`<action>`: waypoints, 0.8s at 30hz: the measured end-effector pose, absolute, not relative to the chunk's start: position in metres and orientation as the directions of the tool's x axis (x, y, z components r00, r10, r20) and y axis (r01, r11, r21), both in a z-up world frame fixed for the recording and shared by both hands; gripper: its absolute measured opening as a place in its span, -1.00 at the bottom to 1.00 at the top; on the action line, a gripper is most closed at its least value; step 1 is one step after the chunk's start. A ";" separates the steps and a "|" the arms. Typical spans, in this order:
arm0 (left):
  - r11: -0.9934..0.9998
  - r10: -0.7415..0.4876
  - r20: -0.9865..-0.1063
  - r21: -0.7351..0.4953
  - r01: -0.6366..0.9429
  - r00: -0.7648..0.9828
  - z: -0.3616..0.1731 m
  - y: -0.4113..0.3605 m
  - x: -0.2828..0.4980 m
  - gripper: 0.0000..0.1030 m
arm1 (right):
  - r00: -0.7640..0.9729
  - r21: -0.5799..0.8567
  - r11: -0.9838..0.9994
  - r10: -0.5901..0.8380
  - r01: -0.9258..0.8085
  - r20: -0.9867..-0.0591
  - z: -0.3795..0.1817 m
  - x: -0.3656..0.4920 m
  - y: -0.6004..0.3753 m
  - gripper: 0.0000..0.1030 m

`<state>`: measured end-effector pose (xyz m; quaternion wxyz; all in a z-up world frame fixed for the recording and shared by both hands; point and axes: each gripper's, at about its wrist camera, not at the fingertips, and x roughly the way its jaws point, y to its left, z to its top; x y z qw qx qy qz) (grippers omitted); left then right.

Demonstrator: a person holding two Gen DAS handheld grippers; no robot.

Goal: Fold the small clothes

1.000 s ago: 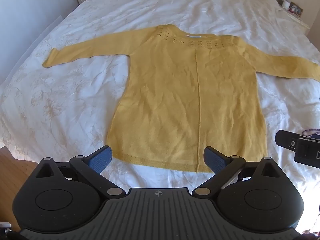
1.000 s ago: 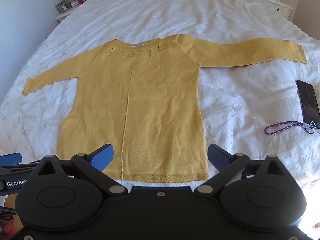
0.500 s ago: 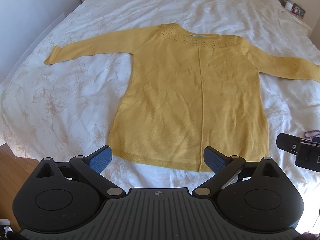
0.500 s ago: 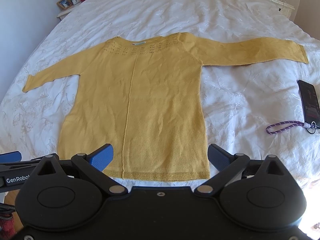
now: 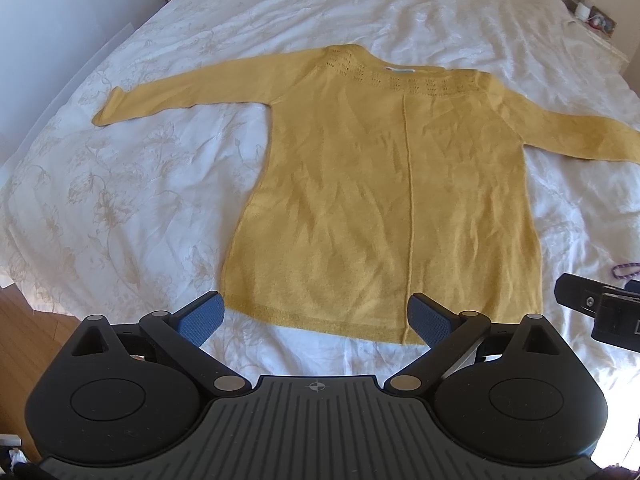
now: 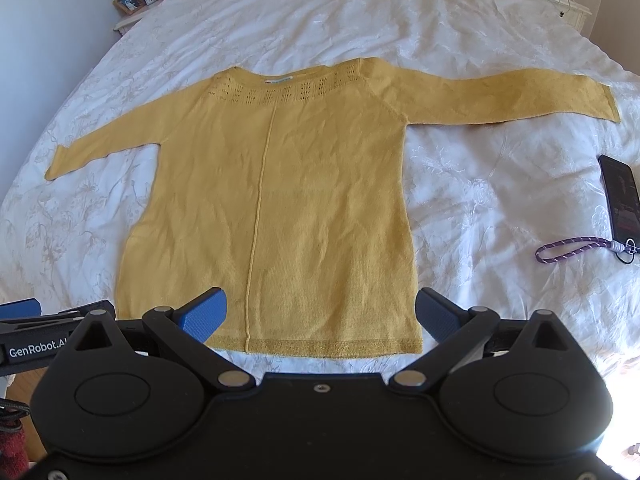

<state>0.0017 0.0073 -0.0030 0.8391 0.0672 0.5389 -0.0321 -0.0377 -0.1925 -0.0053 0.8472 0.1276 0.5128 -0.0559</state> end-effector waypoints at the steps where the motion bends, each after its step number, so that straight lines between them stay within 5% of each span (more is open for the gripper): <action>1: 0.989 0.018 -0.909 0.078 0.127 0.417 -0.003 0.008 0.002 0.93 | 0.468 0.159 0.961 0.036 0.226 -0.883 -0.005 -0.038 -0.192 0.94; 24: 0.990 0.028 -0.927 0.076 0.115 0.373 -0.015 0.013 0.016 0.93 | 0.427 0.144 0.968 0.044 0.205 -0.903 -0.014 -0.024 -0.186 0.94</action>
